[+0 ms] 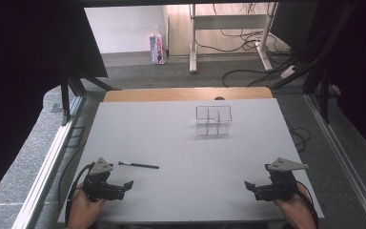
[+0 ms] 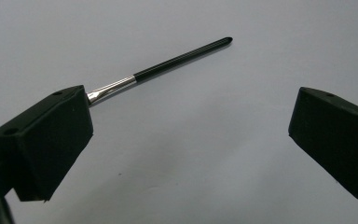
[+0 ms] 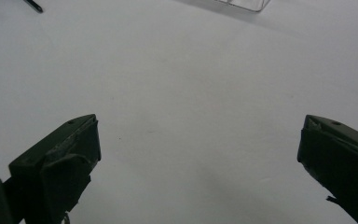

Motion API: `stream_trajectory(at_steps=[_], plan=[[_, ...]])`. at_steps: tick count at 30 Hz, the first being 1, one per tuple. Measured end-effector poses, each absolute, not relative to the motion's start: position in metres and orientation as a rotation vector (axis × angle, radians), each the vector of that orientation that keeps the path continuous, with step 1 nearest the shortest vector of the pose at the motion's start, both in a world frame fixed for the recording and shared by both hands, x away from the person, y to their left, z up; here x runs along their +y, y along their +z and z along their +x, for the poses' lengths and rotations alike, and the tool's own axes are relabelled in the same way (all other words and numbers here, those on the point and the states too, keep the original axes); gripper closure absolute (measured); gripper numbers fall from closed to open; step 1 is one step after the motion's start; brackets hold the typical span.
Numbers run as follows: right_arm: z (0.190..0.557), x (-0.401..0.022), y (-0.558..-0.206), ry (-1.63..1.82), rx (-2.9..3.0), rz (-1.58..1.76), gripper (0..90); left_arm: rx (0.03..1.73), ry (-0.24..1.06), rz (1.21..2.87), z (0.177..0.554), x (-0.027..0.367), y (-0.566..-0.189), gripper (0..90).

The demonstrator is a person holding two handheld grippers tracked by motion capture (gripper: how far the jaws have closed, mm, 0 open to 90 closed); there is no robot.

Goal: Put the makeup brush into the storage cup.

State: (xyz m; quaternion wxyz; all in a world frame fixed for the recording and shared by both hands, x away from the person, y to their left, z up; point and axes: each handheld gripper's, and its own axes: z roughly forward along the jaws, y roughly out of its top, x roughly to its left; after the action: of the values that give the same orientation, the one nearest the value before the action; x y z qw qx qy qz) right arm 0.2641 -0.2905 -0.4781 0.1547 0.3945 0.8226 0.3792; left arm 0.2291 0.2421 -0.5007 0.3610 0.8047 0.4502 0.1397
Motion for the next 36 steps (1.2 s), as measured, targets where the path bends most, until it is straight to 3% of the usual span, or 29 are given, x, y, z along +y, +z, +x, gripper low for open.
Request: stream_trajectory(at_steps=[18,36], plan=[[0.2659,-0.2887,-0.4785,1.070,2.368,1.094,0.0,1.110,0.387,2.044,0.2278,0.2456,-0.5015,0.0],[0.2675,-0.2879,-0.4788,1.054,2.387,1.104,0.0,1.201,0.381,2.074,0.2351,0.2412,-0.4978,0.0]])
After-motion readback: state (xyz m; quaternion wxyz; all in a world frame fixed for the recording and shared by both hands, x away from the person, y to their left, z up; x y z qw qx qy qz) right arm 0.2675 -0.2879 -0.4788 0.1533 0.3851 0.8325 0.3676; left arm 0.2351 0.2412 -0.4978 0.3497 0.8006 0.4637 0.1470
